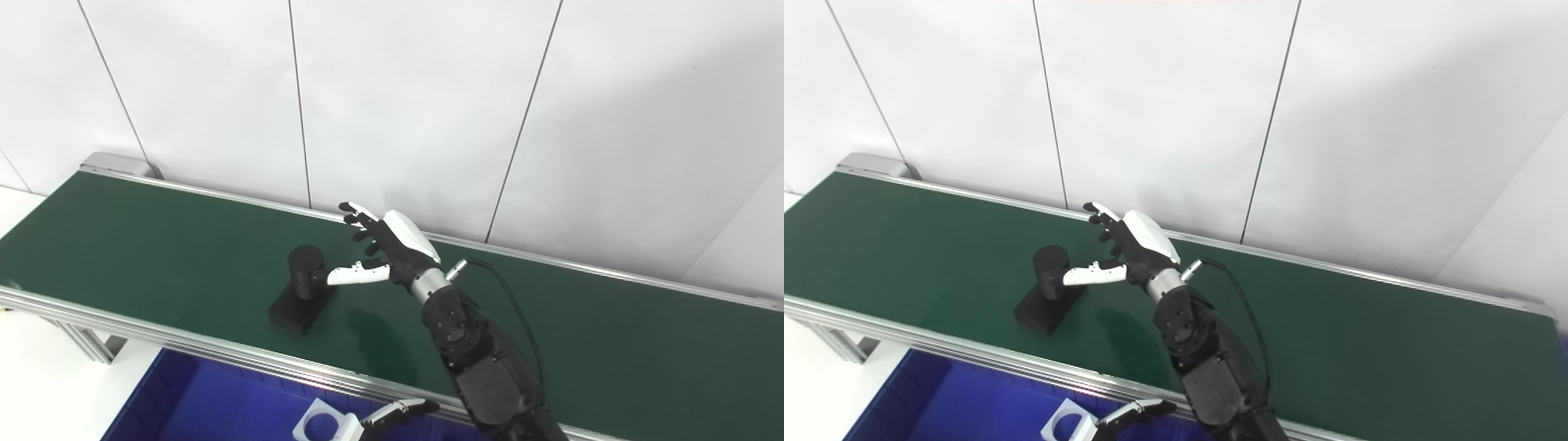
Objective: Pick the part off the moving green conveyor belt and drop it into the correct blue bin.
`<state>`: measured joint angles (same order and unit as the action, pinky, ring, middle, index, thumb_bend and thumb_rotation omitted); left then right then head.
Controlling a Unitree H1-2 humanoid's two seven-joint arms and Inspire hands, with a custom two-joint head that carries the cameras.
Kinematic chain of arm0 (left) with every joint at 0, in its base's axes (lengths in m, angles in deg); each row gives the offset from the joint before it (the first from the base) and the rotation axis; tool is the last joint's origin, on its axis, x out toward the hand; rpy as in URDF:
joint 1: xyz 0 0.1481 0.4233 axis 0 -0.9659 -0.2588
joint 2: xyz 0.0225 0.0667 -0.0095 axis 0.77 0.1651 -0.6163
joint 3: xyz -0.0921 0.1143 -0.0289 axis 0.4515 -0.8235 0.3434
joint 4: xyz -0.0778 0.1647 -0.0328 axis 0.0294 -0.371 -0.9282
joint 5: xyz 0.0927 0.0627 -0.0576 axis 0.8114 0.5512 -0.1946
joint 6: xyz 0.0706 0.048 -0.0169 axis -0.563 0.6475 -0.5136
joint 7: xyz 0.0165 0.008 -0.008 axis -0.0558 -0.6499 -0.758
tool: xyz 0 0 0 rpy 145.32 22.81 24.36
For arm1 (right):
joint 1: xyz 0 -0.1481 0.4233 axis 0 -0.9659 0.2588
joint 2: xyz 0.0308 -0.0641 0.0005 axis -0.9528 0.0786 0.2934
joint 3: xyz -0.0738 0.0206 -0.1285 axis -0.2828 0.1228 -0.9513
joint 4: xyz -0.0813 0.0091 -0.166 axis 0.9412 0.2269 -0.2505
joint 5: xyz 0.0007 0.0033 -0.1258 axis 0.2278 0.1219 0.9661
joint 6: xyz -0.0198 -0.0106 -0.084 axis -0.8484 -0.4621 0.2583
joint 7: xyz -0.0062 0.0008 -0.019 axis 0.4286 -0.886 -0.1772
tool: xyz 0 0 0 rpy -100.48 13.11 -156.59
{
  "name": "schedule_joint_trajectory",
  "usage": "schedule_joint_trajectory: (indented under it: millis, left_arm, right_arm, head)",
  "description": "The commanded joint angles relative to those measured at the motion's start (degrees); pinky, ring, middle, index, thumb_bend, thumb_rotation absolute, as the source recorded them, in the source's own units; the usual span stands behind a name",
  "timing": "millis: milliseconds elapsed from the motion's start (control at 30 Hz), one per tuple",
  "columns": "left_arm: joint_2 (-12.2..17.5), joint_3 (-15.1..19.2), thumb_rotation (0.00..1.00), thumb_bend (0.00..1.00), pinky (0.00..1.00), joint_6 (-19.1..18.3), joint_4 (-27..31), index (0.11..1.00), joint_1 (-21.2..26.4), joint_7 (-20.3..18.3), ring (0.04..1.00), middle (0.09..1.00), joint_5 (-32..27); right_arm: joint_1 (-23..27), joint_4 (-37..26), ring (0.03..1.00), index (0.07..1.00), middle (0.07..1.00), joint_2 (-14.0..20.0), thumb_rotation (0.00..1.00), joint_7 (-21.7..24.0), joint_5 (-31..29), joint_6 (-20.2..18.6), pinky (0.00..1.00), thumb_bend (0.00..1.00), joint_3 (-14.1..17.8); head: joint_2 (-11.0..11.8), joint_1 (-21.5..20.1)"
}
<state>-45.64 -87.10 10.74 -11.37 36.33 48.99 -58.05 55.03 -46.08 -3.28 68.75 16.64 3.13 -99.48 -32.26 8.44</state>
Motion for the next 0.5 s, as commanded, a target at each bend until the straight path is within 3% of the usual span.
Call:
schedule_joint_trajectory:
  millis: [0, 167, 467]
  left_arm:
    - [0.13, 0.79, 0.39, 0.93, 0.66, 1.35, 2.14, 0.748, 0.11, -0.58, 0.731, 0.759, -0.12]
    - [-0.29, 1.58, 0.43, 0.94, 0.65, 1.35, 2.40, 0.751, -0.37, -1.44, 0.725, 0.756, 0.29]
    - [-0.66, 1.60, 0.41, 0.94, 0.64, 1.36, 2.62, 0.748, -0.40, -1.59, 0.720, 0.756, 0.28]
  right_arm:
    - [2.64, 0.07, 0.821, 0.940, 0.898, -2.10, 0.56, -2.03, 0.95, 0.31, 0.68, 0.93, -0.50]
    - [3.79, 3.60, 0.836, 0.949, 0.914, -2.66, 0.56, -3.30, 1.93, 1.01, 0.69, 0.91, -1.21]
    - [6.09, 10.87, 0.820, 0.942, 0.893, -2.27, 0.51, -6.19, 3.70, 2.96, 0.70, 0.90, -2.54]
  head:
    - [-0.25, 0.04]
    - [-0.59, 0.18]
    - [-1.07, -0.04]
